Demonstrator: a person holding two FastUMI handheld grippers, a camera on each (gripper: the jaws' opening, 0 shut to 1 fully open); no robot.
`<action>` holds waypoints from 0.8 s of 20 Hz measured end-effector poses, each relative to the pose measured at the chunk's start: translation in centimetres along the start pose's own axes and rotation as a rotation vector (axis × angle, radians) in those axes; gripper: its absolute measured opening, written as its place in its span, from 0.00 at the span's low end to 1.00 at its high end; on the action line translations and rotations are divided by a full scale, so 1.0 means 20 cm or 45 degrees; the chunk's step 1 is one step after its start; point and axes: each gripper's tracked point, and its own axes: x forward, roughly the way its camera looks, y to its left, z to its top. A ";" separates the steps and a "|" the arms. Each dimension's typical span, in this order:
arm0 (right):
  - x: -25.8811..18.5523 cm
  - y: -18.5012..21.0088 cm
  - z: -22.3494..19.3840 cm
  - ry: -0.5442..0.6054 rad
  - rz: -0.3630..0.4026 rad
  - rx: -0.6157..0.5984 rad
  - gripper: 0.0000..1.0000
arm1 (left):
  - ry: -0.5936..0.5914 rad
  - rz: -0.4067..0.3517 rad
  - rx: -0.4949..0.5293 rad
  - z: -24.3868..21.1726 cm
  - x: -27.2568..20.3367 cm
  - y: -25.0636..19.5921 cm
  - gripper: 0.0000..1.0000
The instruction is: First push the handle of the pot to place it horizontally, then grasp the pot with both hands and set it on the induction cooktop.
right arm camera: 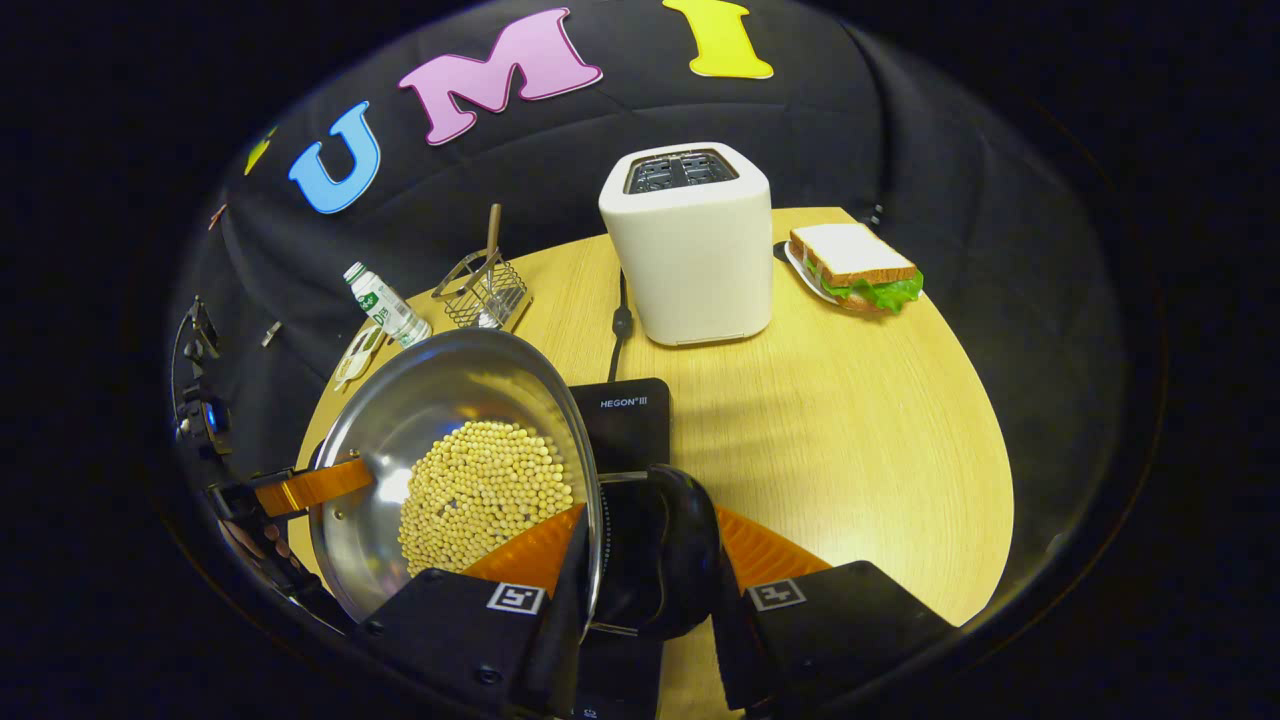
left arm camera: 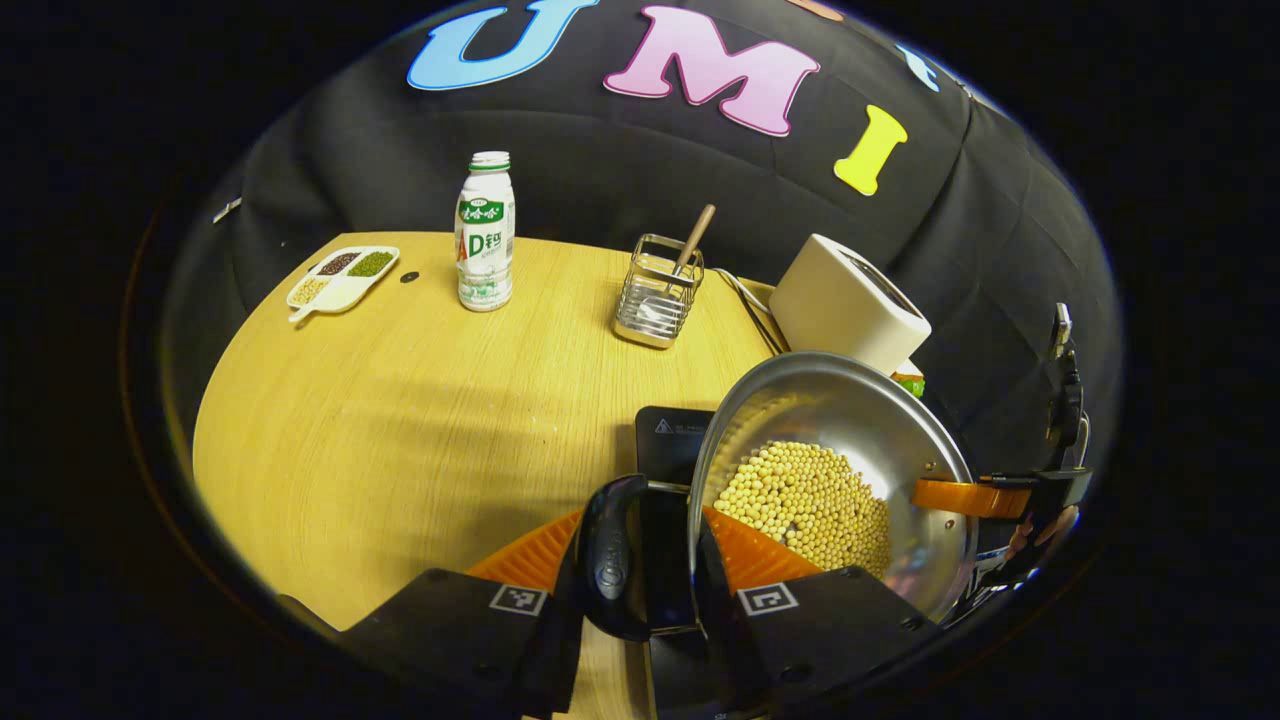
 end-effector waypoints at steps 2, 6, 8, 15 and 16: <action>0.00 0.00 0.01 -0.009 0.014 0.009 0.59 | 0.013 0.009 -0.011 -0.01 0.00 0.00 0.55; 0.00 0.00 0.02 -0.030 0.039 0.015 0.59 | 0.036 0.030 -0.015 -0.04 -0.01 0.00 0.58; 0.00 -0.01 0.02 -0.034 0.040 0.030 0.55 | 0.050 0.052 -0.019 -0.05 -0.01 0.00 0.59; -0.10 -0.03 0.01 -0.072 -0.018 0.088 0.69 | 0.059 0.105 -0.054 -0.07 -0.07 0.01 0.77; -0.14 -0.05 -0.01 -0.073 -0.036 0.083 0.90 | 0.037 0.127 -0.059 -0.05 -0.10 0.03 0.80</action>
